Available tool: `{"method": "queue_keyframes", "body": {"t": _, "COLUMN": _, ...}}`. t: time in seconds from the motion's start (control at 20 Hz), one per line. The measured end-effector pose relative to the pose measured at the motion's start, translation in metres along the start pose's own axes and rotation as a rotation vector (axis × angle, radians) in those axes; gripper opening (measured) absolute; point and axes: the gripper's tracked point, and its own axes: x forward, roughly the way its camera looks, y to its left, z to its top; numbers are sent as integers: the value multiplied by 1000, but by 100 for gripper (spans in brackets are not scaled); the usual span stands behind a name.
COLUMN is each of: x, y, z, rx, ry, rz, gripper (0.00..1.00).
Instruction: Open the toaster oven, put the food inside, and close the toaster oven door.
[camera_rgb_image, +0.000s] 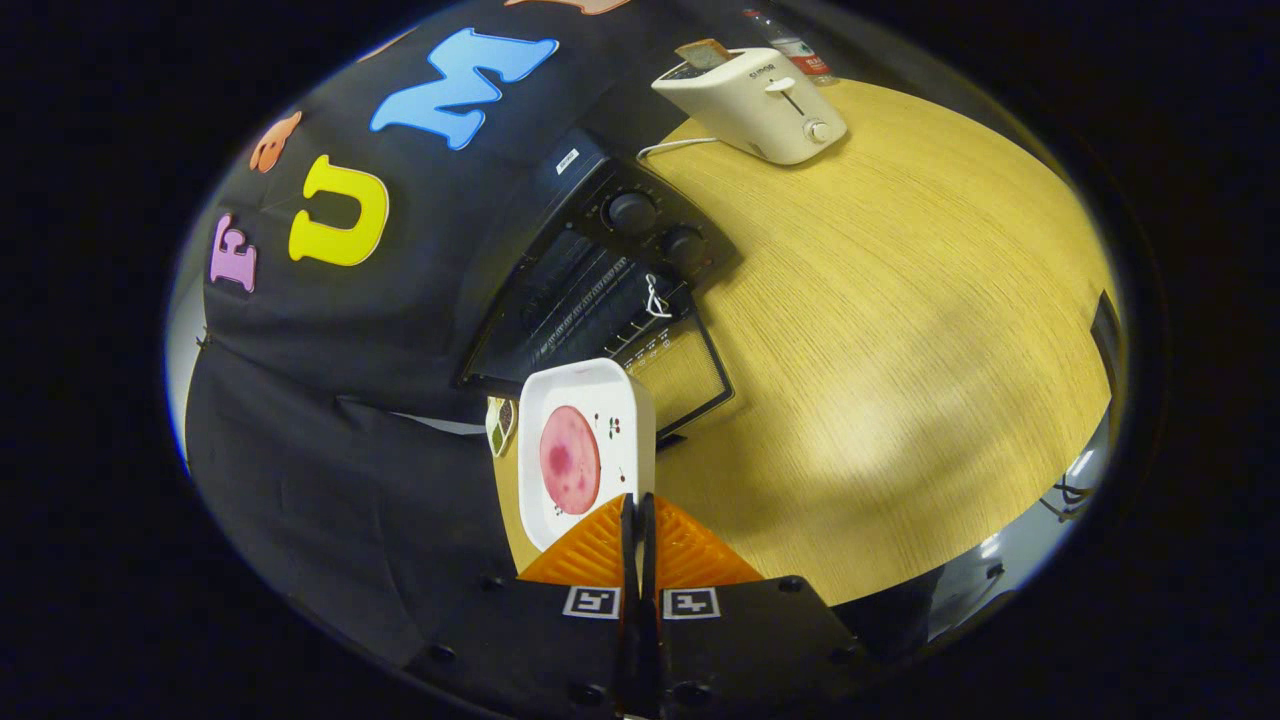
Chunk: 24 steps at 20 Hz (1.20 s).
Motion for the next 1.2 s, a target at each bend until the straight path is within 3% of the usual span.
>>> {"method": "queue_keyframes", "body": {"t": 0.6, "x": 87, "y": 36, "z": 24, "rx": 122, "ry": 21, "rz": 52, "gripper": 2}}
{"method": "queue_keyframes", "body": {"t": 1.2, "x": 145, "y": 41, "z": 87, "rx": 337, "ry": -146, "rz": 93, "gripper": 2}}
